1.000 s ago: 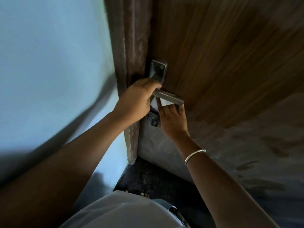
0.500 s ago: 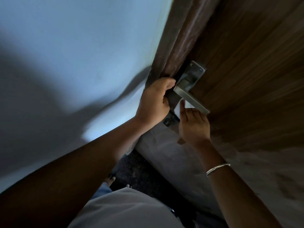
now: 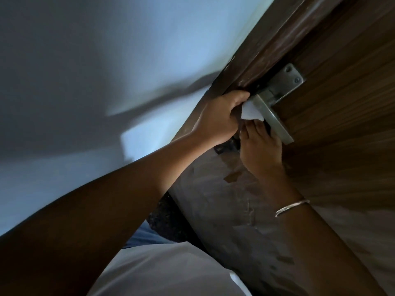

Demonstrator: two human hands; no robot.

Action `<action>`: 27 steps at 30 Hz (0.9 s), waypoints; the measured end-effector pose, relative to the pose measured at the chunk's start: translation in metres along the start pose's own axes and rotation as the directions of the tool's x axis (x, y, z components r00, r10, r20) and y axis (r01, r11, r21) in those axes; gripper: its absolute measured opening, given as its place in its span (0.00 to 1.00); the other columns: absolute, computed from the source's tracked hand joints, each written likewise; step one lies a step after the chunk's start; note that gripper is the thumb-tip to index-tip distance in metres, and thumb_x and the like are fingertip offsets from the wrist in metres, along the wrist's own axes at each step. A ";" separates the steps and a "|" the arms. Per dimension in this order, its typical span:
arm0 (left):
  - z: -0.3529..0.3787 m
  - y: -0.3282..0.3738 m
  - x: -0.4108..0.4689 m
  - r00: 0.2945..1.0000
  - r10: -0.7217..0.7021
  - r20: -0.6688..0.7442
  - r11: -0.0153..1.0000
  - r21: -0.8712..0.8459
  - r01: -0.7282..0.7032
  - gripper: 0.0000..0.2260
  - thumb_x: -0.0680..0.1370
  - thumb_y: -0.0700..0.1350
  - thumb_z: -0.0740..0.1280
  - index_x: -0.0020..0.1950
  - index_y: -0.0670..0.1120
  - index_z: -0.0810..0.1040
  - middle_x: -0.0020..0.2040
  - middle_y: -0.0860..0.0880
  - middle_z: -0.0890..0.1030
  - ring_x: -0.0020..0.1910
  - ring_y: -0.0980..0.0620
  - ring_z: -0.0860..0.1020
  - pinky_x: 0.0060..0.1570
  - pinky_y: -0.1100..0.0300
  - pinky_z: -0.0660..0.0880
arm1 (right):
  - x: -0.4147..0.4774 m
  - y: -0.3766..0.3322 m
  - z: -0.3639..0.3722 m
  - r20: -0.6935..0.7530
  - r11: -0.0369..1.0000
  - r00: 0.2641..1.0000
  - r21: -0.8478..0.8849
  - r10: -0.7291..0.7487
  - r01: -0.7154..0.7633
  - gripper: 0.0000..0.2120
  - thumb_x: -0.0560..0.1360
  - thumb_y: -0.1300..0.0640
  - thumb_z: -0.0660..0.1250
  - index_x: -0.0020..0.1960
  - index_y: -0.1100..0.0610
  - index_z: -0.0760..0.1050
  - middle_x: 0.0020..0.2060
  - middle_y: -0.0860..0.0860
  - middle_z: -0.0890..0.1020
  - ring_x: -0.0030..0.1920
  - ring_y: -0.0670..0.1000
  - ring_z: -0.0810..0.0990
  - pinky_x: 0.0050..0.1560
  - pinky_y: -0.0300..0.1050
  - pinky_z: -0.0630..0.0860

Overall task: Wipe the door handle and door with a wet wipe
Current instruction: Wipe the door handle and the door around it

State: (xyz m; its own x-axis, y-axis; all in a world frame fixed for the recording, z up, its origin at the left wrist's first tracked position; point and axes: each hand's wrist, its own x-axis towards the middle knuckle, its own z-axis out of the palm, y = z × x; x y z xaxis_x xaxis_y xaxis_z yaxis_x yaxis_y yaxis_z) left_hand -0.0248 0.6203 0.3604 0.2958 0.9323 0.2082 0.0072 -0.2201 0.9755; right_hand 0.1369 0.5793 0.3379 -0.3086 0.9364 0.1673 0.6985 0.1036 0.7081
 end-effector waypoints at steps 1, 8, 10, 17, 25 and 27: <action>0.001 -0.003 0.000 1.000 -0.014 0.015 1.000 -0.014 0.014 0.22 0.72 0.29 0.60 0.66 0.39 0.70 0.64 0.41 0.76 0.65 0.48 0.73 0.67 0.53 0.69 | -0.006 0.003 0.001 0.024 0.999 0.999 -0.024 -0.023 0.024 0.19 0.70 0.53 0.65 0.58 0.60 0.78 0.56 0.54 0.81 0.59 0.52 0.77 0.54 0.46 0.72; 0.005 -0.014 -0.002 0.997 -0.073 0.035 0.987 -0.143 0.077 0.27 0.71 0.26 0.58 0.69 0.40 0.66 0.68 0.42 0.72 0.68 0.50 0.69 0.67 0.60 0.66 | 0.011 0.003 -0.004 0.107 0.985 0.986 -0.103 -0.125 0.136 0.24 0.73 0.52 0.62 0.66 0.60 0.71 0.60 0.55 0.79 0.63 0.56 0.75 0.66 0.52 0.67; 0.005 -0.013 -0.001 0.996 -0.073 0.054 0.984 -0.156 0.081 0.28 0.71 0.26 0.58 0.70 0.41 0.66 0.68 0.43 0.72 0.69 0.51 0.68 0.66 0.61 0.67 | 0.022 -0.002 -0.005 0.153 0.981 0.981 -0.132 -0.120 0.140 0.24 0.74 0.52 0.62 0.67 0.60 0.69 0.61 0.56 0.78 0.65 0.56 0.72 0.68 0.54 0.61; 0.000 -0.010 -0.007 0.974 -0.108 0.201 0.957 -0.243 0.157 0.30 0.71 0.27 0.63 0.71 0.39 0.60 0.71 0.41 0.67 0.70 0.49 0.65 0.65 0.65 0.63 | -0.013 0.013 -0.002 0.122 0.982 0.979 -0.074 -0.166 0.176 0.32 0.71 0.47 0.68 0.68 0.62 0.67 0.65 0.59 0.73 0.66 0.58 0.71 0.66 0.54 0.66; -0.001 0.002 -0.007 0.947 -0.099 0.305 0.926 -0.320 0.200 0.33 0.72 0.25 0.61 0.74 0.42 0.54 0.74 0.41 0.61 0.72 0.46 0.63 0.61 0.63 0.69 | 0.021 -0.002 -0.002 0.195 0.993 0.974 -0.018 -0.113 0.118 0.20 0.79 0.58 0.54 0.69 0.64 0.66 0.72 0.61 0.64 0.70 0.58 0.66 0.74 0.53 0.50; -0.003 0.003 -0.005 0.946 -0.091 0.312 0.937 -0.296 0.188 0.32 0.72 0.24 0.59 0.73 0.42 0.57 0.74 0.43 0.62 0.71 0.48 0.64 0.56 0.68 0.70 | 0.018 -0.004 0.000 0.185 0.996 0.979 -0.021 -0.085 0.090 0.20 0.77 0.57 0.60 0.67 0.62 0.69 0.69 0.58 0.69 0.68 0.56 0.68 0.72 0.54 0.57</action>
State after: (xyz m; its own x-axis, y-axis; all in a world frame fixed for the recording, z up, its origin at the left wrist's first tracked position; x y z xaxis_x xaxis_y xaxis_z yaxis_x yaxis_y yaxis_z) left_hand -0.0293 0.6161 0.3630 0.5773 0.8120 0.0853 -0.2201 0.0542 0.9740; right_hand 0.1284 0.5952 0.3381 -0.2416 0.9701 -0.0231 0.6540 0.1804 0.7347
